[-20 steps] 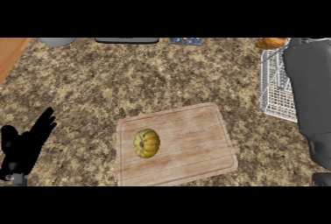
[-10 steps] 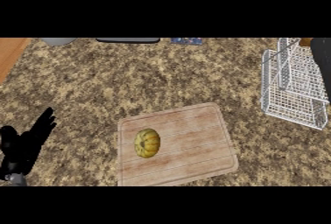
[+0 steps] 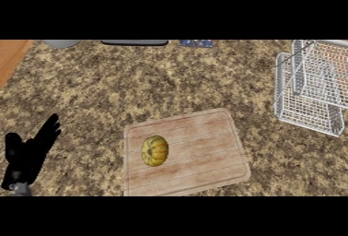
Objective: Pick the croissant from the cutting board and place it in the tiered basket
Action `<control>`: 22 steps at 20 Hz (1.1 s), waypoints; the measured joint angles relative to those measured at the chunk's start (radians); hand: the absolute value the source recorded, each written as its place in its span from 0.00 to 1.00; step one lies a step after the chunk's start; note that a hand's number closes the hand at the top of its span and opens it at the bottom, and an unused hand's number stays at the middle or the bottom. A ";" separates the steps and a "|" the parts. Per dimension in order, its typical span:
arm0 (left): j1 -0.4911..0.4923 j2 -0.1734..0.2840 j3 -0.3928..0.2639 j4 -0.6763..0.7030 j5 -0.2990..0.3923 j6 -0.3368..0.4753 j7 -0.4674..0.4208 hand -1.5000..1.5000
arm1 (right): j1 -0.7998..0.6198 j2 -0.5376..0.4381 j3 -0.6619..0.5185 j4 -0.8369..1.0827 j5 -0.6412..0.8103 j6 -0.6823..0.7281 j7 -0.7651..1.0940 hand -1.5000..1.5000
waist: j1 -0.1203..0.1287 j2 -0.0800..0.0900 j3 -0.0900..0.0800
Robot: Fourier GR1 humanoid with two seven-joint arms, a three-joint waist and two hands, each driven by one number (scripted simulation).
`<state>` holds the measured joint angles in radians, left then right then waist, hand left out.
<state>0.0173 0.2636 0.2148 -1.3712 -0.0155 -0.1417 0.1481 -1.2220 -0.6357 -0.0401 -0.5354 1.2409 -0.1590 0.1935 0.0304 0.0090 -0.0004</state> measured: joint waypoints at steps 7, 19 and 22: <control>-0.012 0.014 0.015 0.002 0.015 -0.019 0.013 0.50 | -0.050 -0.024 0.011 0.134 0.047 0.026 -0.065 1.00 | 0.002 0.001 0.000; -0.013 0.002 0.006 0.000 0.001 -0.012 0.005 0.50 | -0.061 -0.045 -0.085 0.316 -0.009 0.208 0.125 0.00 | 0.007 0.000 -0.004; -0.003 0.006 0.010 -0.012 0.004 -0.018 0.007 0.50 | -0.057 -0.052 -0.118 0.311 -0.038 0.175 0.121 0.00 | 0.008 0.001 -0.002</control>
<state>0.0138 0.2692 0.2248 -1.3830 -0.0112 -0.1597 0.1546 -1.2787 -0.6878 -0.1585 -0.2239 1.2033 0.0157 0.3144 0.0385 0.0104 -0.0023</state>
